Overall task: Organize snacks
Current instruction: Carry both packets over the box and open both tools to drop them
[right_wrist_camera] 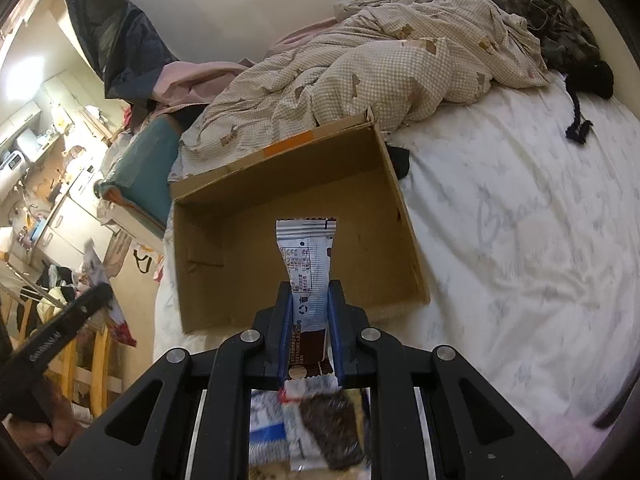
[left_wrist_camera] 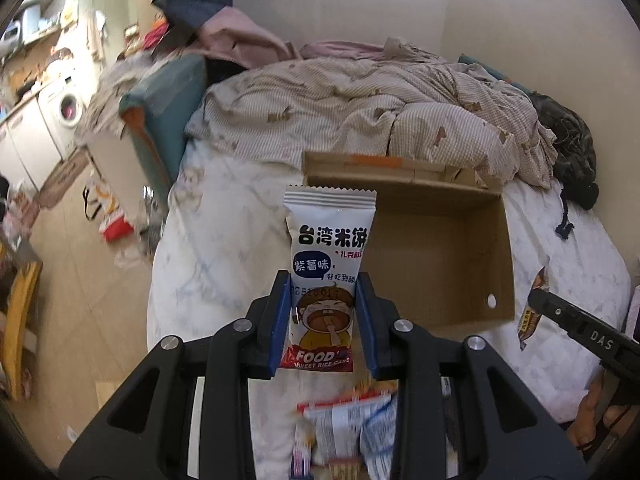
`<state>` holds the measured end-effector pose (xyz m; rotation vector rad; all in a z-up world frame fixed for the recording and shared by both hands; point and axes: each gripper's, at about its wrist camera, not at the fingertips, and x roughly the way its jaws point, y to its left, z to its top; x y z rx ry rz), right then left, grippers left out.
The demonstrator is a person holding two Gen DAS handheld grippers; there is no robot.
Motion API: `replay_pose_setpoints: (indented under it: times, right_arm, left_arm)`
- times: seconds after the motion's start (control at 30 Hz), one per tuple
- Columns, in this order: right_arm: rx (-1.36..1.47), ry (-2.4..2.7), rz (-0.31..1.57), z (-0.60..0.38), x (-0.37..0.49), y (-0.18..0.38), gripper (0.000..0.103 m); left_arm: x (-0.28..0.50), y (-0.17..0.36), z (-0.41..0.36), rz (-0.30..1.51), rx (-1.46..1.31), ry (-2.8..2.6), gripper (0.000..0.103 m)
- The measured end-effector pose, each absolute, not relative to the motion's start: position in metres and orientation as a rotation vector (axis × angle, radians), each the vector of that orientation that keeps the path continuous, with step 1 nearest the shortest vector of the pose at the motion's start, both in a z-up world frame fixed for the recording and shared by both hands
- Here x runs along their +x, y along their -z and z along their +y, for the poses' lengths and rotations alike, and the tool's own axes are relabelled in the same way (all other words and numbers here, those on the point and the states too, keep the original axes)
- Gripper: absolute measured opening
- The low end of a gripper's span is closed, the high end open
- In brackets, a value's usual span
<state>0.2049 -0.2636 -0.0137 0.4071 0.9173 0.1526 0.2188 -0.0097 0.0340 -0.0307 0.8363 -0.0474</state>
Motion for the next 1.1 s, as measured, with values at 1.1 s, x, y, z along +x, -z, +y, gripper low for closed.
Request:
replay_pose_setpoints:
  times: [1.1]
  right_arm:
    - [0.431, -0.160, 1.023, -0.250, 0.264, 0.061, 0.022]
  left_arm:
    - [0.276, 0.040, -0.034, 0.907, -0.014, 0.084, 0.032]
